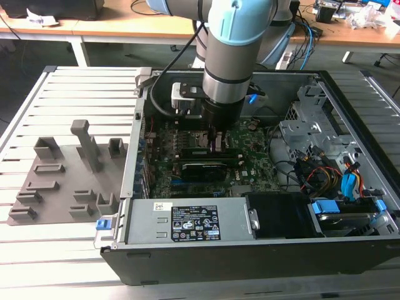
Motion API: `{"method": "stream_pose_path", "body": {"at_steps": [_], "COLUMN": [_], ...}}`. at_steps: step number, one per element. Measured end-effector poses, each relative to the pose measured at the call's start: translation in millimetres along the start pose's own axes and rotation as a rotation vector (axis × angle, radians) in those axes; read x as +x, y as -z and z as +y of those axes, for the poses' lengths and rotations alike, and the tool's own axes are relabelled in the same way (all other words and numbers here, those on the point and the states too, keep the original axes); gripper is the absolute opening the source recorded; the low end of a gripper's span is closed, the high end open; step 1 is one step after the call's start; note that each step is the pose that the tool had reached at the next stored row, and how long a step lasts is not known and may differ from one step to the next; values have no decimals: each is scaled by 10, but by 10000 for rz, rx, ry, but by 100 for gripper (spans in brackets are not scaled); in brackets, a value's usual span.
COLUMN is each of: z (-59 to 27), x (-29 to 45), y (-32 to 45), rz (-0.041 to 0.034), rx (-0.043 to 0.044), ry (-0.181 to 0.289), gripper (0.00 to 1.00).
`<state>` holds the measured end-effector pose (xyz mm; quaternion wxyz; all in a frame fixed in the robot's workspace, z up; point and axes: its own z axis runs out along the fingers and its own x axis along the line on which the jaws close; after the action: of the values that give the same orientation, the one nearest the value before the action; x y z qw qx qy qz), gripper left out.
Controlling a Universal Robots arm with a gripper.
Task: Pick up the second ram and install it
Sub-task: 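Insert the second ram into the second slot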
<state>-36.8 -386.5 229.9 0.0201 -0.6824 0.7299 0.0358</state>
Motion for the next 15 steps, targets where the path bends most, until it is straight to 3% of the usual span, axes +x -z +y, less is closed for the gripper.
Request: {"method": "stream_pose_path", "body": {"at_steps": [15], "z": [9], "x": [2], "y": [-88], "rz": [11], "rx": [-3], "ry": [20], "gripper": [14]}}
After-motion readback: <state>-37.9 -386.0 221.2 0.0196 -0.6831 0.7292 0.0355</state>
